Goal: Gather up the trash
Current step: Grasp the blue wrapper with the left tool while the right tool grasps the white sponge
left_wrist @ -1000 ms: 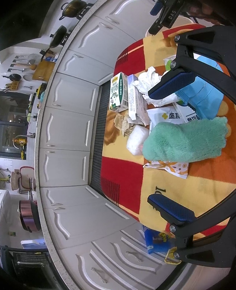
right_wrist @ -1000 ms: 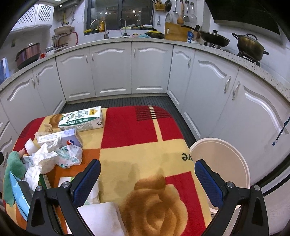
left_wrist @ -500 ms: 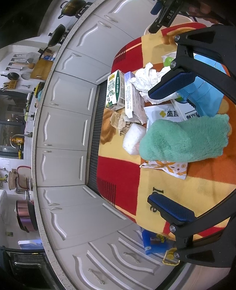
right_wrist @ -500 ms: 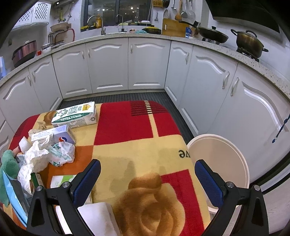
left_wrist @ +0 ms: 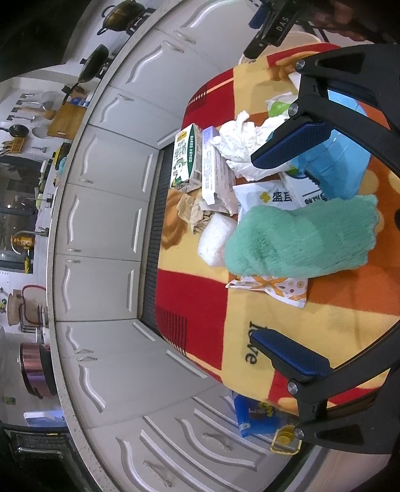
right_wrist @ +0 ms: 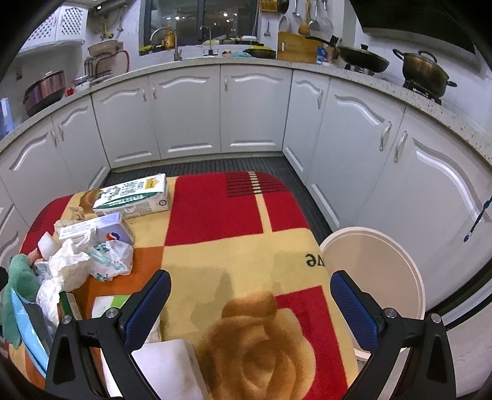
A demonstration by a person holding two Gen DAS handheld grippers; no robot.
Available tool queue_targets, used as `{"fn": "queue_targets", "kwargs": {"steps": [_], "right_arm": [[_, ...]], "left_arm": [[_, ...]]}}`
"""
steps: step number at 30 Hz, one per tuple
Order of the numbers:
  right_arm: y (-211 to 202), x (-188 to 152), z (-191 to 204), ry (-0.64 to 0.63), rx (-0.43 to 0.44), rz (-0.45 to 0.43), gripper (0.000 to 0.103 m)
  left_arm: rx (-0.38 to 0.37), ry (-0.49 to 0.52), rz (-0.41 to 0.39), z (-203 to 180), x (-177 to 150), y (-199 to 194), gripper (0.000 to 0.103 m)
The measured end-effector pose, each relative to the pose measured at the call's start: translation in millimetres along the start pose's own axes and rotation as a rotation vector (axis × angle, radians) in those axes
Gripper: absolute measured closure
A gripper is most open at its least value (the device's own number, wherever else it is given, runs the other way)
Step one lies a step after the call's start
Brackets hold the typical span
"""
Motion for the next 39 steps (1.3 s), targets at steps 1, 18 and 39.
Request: {"fn": "queue_targets", "kwargs": {"steps": [1,18,39], "right_arm": [[-1.5,-0.2,1.4,-0.004,0.002,-0.001,0.0],[-28.0,-11.1,31.3,-0.106,0.122,-0.018,0.0],[5.3,-67.3,13.6,-0.168,0.256,0.179,0.0]], "left_arm": [[-0.011,0.004,0.008,-1.5,-1.7,-0.5,0.0],[-0.104,0.183,0.144,-22.4,-42.1,-9.6,0.0],[-0.291,0.427,0.242,-76.2,-33.5,23.2,0.0]]}}
Point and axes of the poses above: each gripper's, at about its wrist camera, not at the fingertips, and y roughly the way its jaws point, z to its left, x to its top, the point moved 6 cm from there along y, roughly the way its jaws point, and after that the axes turned 13 degrees about z, right-handed, at the moved point
